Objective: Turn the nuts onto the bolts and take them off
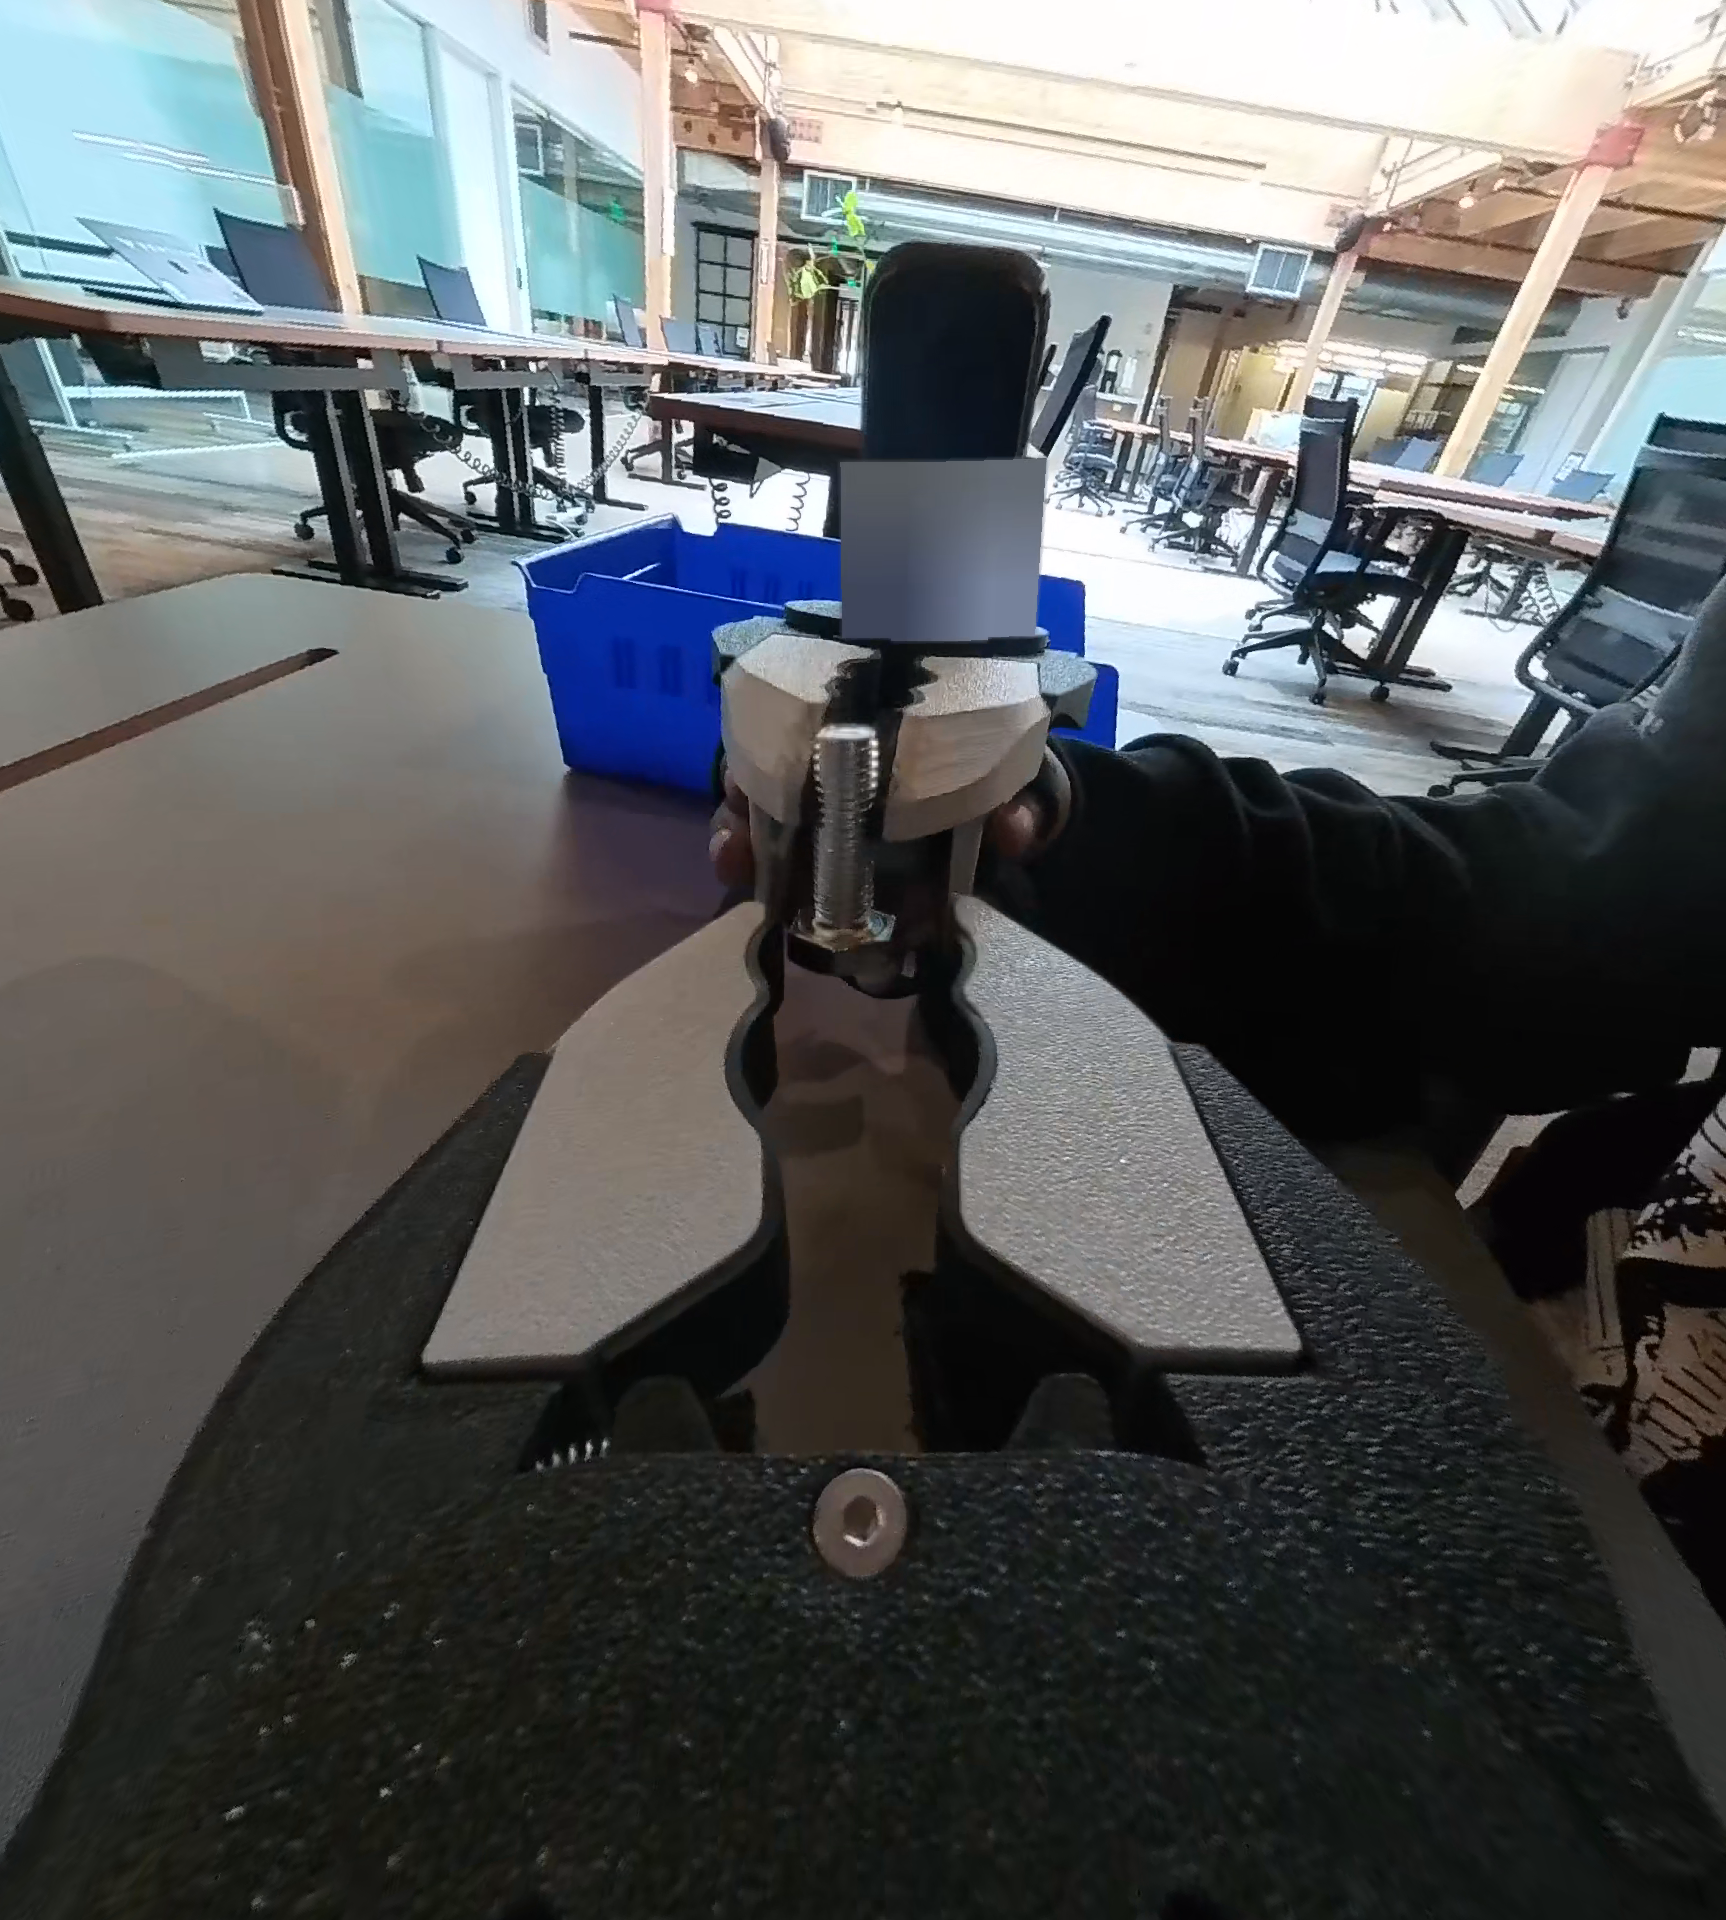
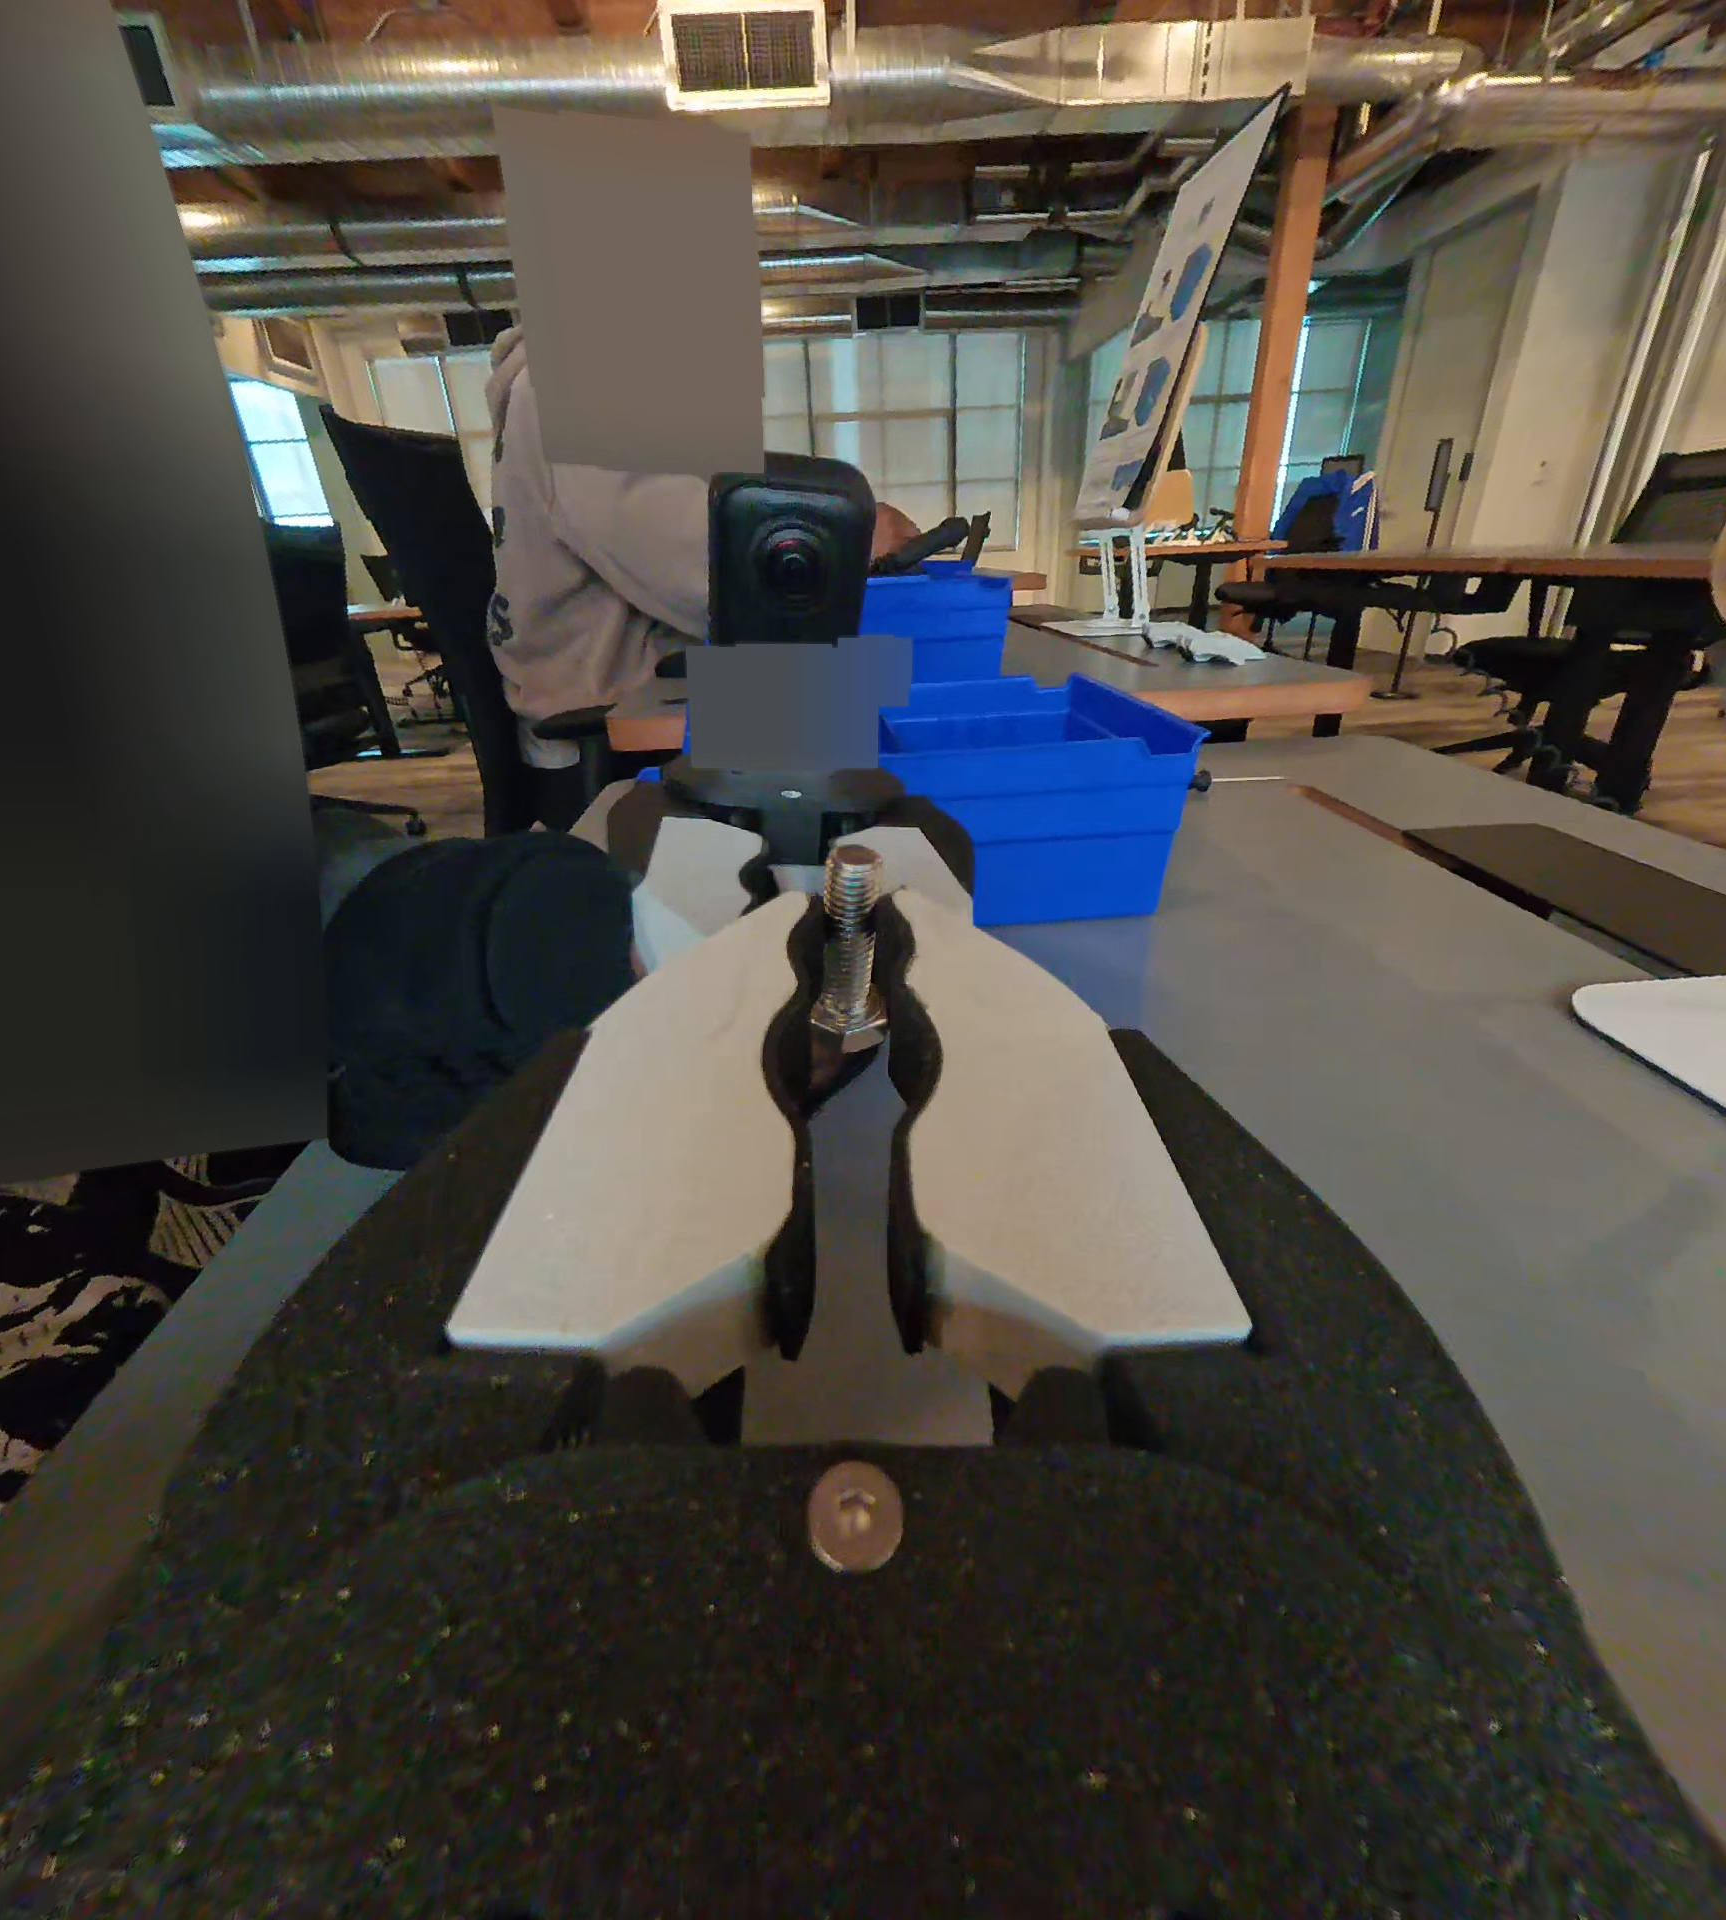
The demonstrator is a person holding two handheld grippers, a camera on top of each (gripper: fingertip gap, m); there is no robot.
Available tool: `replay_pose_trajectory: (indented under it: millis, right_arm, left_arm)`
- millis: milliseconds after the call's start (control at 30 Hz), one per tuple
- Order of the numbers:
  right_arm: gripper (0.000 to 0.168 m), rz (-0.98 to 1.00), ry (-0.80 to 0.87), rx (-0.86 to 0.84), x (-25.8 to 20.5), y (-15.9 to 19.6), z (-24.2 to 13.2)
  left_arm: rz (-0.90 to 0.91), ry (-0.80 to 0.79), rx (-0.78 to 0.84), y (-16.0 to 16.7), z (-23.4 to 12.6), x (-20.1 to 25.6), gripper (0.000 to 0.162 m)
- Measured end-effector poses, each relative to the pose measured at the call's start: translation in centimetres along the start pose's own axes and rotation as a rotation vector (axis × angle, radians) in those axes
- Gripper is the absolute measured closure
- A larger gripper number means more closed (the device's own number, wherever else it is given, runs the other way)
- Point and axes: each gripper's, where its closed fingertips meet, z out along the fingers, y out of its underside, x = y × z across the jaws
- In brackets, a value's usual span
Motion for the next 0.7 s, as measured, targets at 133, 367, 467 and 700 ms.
replay_pose_trajectory:
  millis: [133, 367, 467, 700]
  right_arm:
    - [0.160, 0.004, -0.013, 0.002, -0.2, 0.0, 0.1]
    - [0.149, -0.009, 0.012, -0.048, -0.1, 0.3, 0.2]
    - [0.150, -0.043, 0.018, -0.095, -0.3, 0.6, 0.4]
    - [0.159, -0.061, 0.048, -0.146, 0.0, 1.2, 0.5]
  left_arm:
    - [0.021, -0.008, -0.001, 0.1, -0.2, -0.2, 0.143]
    - [0.075, -0.023, -0.025, 0.5, -0.5, -0.2, 0.143]
    - [0.089, -0.028, -0.064, 1.4, -0.3, -0.2, 0.143]
    - [0.097, -0.060, -0.086, 1.8, -0.5, -0.9, 0.143]
